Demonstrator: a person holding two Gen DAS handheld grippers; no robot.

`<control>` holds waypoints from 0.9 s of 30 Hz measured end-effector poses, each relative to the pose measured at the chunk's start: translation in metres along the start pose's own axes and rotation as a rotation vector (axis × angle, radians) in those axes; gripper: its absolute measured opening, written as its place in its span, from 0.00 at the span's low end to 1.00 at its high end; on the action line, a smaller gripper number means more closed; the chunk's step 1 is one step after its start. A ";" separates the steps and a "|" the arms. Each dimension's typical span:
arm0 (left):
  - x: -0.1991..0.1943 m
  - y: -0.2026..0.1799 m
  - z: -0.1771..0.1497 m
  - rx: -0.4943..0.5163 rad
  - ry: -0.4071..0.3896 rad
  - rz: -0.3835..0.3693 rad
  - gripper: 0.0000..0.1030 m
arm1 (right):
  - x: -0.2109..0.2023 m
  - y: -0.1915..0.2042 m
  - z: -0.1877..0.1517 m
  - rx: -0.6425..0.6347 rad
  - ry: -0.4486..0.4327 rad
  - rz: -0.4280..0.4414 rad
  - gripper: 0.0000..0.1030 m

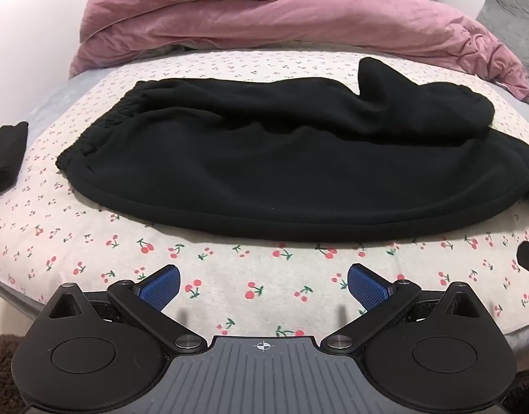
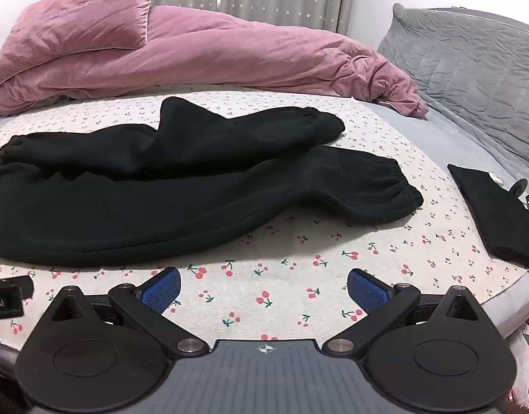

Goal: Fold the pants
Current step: 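Move both grippers toward the black sweatpants waistband and close on it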

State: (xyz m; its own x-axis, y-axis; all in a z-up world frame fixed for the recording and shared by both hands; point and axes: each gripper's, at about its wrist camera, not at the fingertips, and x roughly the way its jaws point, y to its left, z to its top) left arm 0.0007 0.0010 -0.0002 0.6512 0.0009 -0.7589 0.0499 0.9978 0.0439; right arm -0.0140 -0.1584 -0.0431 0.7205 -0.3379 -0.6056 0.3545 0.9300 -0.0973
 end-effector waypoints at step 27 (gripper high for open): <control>0.014 0.076 0.031 -0.045 -0.183 0.019 1.00 | 0.024 -0.049 0.048 -0.003 -0.037 0.199 1.00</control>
State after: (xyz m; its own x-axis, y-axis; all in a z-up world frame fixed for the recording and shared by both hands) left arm 0.0371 0.0751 0.0132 0.7789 0.0113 -0.6270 0.0052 0.9997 0.0244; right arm 0.0144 -0.2192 -0.0144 0.7975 -0.1529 -0.5836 0.2016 0.9793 0.0190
